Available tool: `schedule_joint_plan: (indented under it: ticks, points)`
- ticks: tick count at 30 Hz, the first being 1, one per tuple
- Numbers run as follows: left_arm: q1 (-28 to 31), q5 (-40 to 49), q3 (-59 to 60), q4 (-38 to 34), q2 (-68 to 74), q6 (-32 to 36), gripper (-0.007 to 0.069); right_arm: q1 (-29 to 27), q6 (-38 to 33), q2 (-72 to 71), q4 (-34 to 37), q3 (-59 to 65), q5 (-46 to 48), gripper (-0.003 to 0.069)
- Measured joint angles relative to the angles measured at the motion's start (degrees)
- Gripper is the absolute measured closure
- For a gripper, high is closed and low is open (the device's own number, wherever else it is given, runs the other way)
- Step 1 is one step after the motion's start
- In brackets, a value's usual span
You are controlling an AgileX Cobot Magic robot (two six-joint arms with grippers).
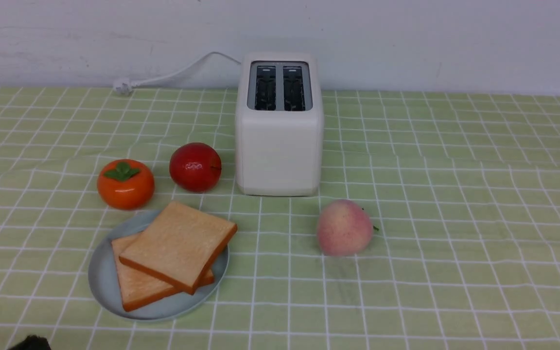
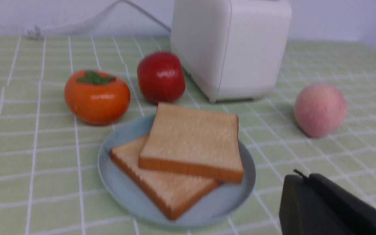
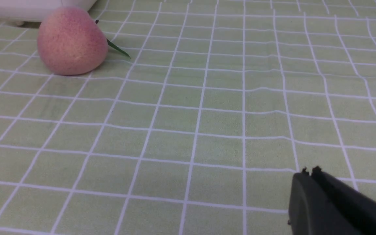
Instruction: Take toasted bread from bread machine on green coffee tablecloth place on plate.
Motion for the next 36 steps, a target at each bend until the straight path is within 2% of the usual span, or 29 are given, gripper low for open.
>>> schedule_joint_plan:
  ticks: [2, 3, 4, 7, 11, 12, 13, 17, 19, 36]
  points:
    - [4.85, -4.98, 0.00, -7.39, -0.97, 6.66, 0.0638, 0.00, 0.00, 0.00, 0.00, 0.00, 0.00, 0.0662]
    - [5.39, -5.37, 0.00, -8.17, -1.07, 6.66, 0.0638, 0.00, 0.00, 0.00, 0.00, 0.00, 0.00, 0.0662]
    - [9.03, -7.97, 0.00, -13.46, -1.78, 11.14, 0.0638, 0.00, 0.00, 0.00, 0.00, 0.00, 0.00, 0.0660]
    - [16.72, -10.36, 0.00, -22.72, -3.37, 20.36, 0.0638, 0.00, 0.00, 0.00, 0.00, 0.00, 0.00, 0.0658]
    - [22.38, -6.07, 0.00, -29.29, -5.16, 24.93, 0.0638, 0.00, 0.00, 0.00, 0.00, 0.00, 0.00, 0.0656]
    - [23.59, -1.16, 0.00, -30.90, -5.85, 25.44, 0.0638, 0.00, 0.00, 0.00, 0.00, 0.00, 0.00, 0.0655]
    - [23.82, -0.43, 0.00, -30.99, -5.93, 25.51, 0.0638, 0.00, 0.00, 0.00, 0.00, 0.00, 0.00, 0.0655]
    - [24.17, 18.17, 0.02, -32.05, -6.04, 25.85, 0.0638, 0.00, 0.00, 0.00, 0.00, 0.00, 0.00, 0.0649]
    - [24.17, 20.56, 0.02, -32.14, -6.04, 25.85, 0.0638, 0.00, 0.00, 0.00, 0.00, 0.00, 0.00, 0.0648]
    - [24.17, 20.82, 0.02, -32.26, -6.04, 25.85, 0.0638, 0.00, 0.00, 0.00, 0.00, 0.00, 0.00, 0.0626]
